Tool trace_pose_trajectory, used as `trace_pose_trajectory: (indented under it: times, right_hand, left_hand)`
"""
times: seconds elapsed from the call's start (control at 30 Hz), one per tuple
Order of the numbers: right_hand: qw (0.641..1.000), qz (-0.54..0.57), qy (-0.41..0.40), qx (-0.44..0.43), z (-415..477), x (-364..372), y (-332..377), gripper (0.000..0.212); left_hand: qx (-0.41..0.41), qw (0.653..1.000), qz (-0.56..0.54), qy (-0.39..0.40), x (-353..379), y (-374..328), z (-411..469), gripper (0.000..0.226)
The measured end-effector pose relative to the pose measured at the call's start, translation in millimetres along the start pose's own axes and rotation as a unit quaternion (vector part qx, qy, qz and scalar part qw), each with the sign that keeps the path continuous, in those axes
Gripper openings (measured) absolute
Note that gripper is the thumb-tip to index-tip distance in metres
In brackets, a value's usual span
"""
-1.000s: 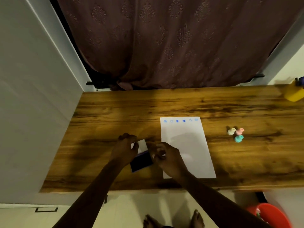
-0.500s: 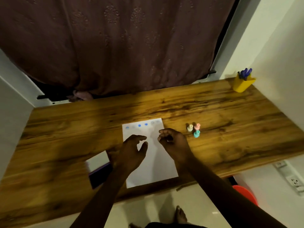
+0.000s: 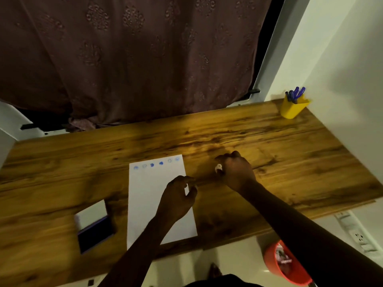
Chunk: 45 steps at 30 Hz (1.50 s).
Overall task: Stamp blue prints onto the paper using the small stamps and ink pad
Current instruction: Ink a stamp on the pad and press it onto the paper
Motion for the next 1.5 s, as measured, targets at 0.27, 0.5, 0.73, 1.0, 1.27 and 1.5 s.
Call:
trace_pose_trajectory:
  times: [0.27, 0.5, 0.73, 1.0, 1.27, 1.5]
  right_hand:
    - [0.991, -0.112, 0.051, -0.048, 27.9, 13.5, -8.3, 0.038]
    - [0.997, -0.054, 0.025, -0.043, 35.3, 9.4, -4.6, 0.028]
    - [0.945, 0.324, 0.016, 0.032, 27.1, -5.0, 26.9, 0.025]
    - [0.856, 0.496, 0.134, 0.060, 0.4, -8.2, 84.5, 0.020]
    - [0.788, 0.575, 0.213, 0.055, -7.4, 5.6, 136.6, 0.022]
    - [0.820, 0.528, 0.222, -0.015, 0.3, 22.4, 192.0, 0.020]
  left_hand:
    - [-0.014, 1.000, -0.007, -0.018, 7.8, -8.9, 3.5, 0.031]
    - [-0.022, 0.999, -0.026, -0.022, 0.3, -7.4, 6.2, 0.029]
    - [-0.021, 0.993, -0.094, -0.068, -26.0, -7.2, 5.5, 0.049]
    - [-0.027, 0.973, -0.197, -0.115, -60.3, 6.9, -10.0, 0.040]
    - [-0.030, 0.959, -0.230, -0.163, -93.7, 38.3, -34.9, 0.038]
    - [-0.077, 0.944, -0.250, -0.202, -136.3, 79.8, -64.7, 0.027]
Point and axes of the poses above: each hand's wrist, its own z-axis towards the middle knuckle, its own x-axis out of the palm, y = z × x, the point moved 4 cm from there along z, towards the middle knuckle, and after that the axes turned 4 degrees about z, right-handed, at the moved point
